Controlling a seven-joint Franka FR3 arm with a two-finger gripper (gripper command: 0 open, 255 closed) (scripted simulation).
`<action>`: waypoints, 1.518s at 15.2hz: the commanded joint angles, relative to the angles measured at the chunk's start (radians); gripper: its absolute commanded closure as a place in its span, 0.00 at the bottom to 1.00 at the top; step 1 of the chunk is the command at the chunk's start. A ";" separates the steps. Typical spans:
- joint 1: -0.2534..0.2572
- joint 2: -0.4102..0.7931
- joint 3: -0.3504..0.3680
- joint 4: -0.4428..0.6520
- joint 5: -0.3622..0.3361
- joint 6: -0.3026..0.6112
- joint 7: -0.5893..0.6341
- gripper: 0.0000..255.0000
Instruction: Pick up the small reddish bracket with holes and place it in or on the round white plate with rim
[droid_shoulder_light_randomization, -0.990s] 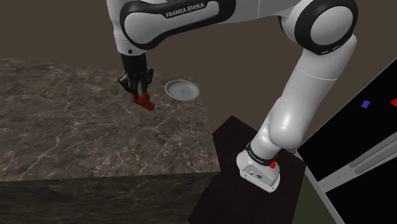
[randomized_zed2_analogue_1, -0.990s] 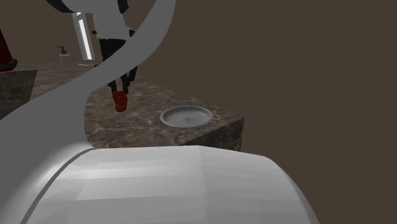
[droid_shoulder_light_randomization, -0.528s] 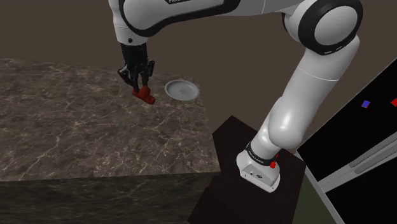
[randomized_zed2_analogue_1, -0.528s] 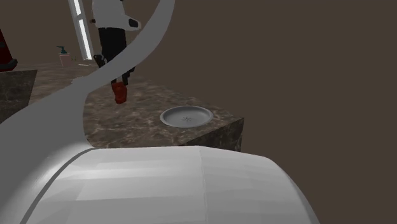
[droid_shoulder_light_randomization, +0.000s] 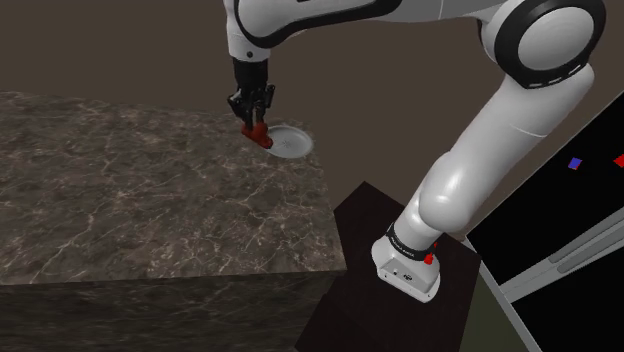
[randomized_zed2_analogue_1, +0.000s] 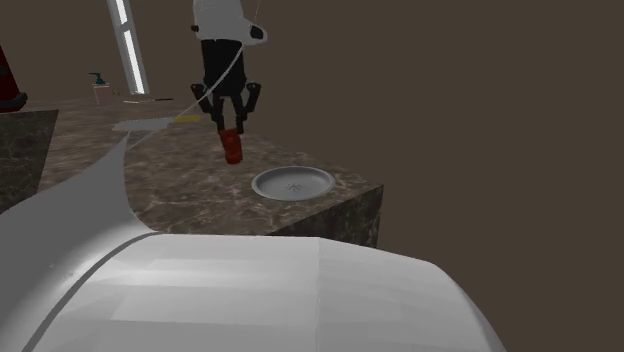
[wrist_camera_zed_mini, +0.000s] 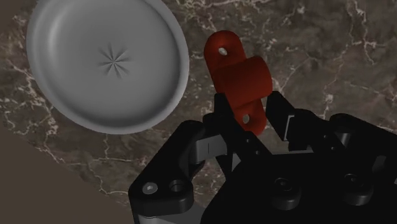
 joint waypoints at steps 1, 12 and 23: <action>-0.024 -0.030 -0.027 -0.032 0.000 0.002 -0.052 1.00; -0.112 -0.099 -0.139 -0.139 -0.024 0.040 -0.245 1.00; -0.112 -0.050 -0.137 -0.238 -0.029 0.189 -0.239 1.00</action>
